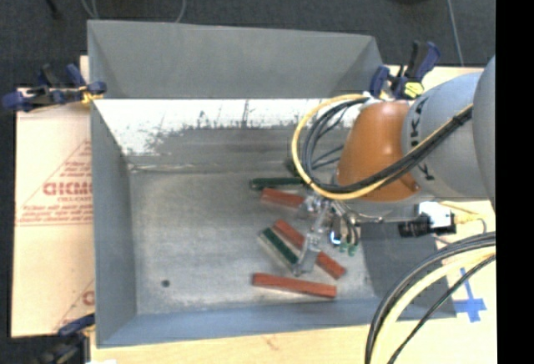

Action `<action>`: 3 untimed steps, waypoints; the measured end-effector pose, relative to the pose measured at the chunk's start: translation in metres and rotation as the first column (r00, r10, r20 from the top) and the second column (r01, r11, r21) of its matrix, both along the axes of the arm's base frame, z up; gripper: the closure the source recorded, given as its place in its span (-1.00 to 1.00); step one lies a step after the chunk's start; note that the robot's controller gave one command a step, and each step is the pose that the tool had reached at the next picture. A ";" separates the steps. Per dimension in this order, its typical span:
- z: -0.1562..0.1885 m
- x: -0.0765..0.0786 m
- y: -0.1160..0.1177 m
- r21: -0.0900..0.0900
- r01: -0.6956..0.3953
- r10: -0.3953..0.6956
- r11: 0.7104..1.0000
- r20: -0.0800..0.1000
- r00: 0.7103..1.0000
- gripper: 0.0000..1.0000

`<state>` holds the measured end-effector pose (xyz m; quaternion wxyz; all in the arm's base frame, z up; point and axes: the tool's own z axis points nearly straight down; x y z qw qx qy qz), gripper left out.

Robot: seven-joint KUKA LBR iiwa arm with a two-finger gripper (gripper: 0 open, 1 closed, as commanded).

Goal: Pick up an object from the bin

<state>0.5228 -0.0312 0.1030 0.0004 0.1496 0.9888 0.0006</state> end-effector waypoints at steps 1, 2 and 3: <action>-0.032 0.000 0.010 0.001 0.187 -0.187 0.982 -0.002 0.982 -1.00; -0.032 0.001 0.009 -0.002 0.179 -0.179 0.984 0.001 0.984 -1.00; -0.032 0.001 0.009 -0.003 0.178 -0.178 0.984 0.000 0.984 1.00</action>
Offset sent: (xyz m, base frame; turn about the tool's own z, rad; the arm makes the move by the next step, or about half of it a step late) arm -0.0006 0.0103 -0.0330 0.1909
